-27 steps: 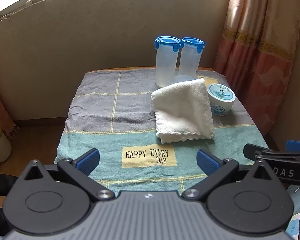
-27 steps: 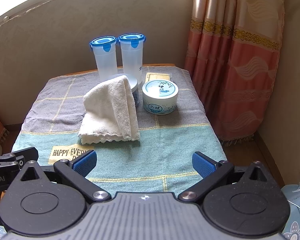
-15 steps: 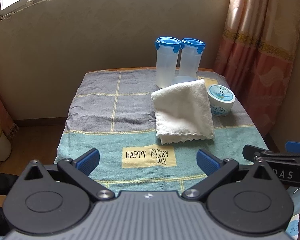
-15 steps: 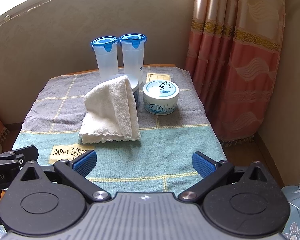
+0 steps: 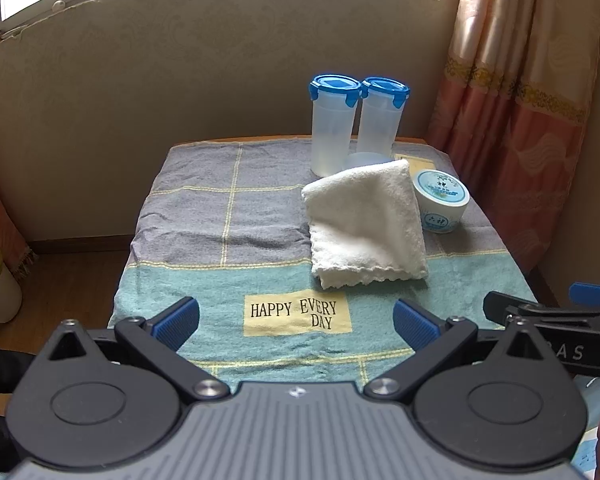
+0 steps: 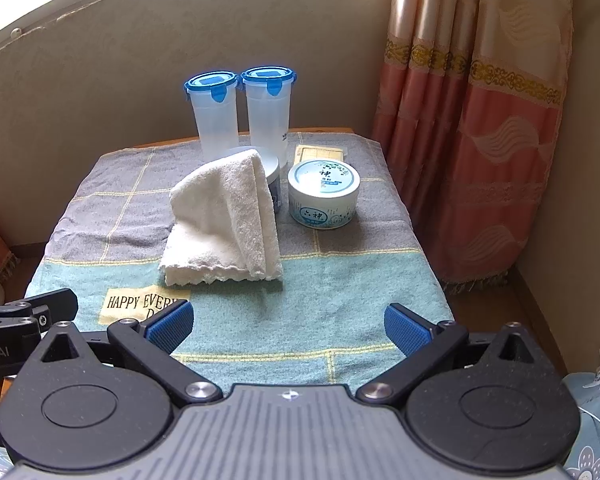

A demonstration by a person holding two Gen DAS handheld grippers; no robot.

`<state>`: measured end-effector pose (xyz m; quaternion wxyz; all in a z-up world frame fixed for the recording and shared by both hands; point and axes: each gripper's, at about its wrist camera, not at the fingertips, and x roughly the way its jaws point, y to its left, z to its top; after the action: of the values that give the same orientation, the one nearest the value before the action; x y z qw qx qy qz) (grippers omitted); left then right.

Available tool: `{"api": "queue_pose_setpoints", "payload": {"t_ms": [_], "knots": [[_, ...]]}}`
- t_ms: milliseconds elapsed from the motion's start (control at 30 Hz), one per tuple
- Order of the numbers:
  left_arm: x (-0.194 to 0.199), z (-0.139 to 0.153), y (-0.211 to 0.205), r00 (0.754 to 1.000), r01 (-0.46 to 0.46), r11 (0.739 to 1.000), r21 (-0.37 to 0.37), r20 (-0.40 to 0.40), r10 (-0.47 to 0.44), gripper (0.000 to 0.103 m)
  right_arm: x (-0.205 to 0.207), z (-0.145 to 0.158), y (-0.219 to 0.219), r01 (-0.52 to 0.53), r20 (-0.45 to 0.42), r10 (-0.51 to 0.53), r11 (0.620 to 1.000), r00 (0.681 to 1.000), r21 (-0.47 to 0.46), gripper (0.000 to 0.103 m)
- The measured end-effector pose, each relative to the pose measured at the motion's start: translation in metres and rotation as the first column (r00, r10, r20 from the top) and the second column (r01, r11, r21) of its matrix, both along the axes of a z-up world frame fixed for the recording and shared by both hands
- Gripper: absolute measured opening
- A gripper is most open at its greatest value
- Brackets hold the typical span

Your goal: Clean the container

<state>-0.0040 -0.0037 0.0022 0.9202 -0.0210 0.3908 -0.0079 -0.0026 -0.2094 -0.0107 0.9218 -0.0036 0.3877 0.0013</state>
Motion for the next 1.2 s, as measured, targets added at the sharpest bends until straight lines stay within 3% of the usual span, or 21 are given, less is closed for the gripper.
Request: {"api": "queue_pose_setpoints", "payload": {"t_ms": [1200], "knots": [[0.0040, -0.0015, 0.0038, 1.000, 0.001, 1.000, 0.003, -0.011, -0.001, 0.103, -0.0023, 0.0003, 0.0024, -0.008, 0.009, 0.009, 1.000, 1.000, -0.010, 0.103]]}}
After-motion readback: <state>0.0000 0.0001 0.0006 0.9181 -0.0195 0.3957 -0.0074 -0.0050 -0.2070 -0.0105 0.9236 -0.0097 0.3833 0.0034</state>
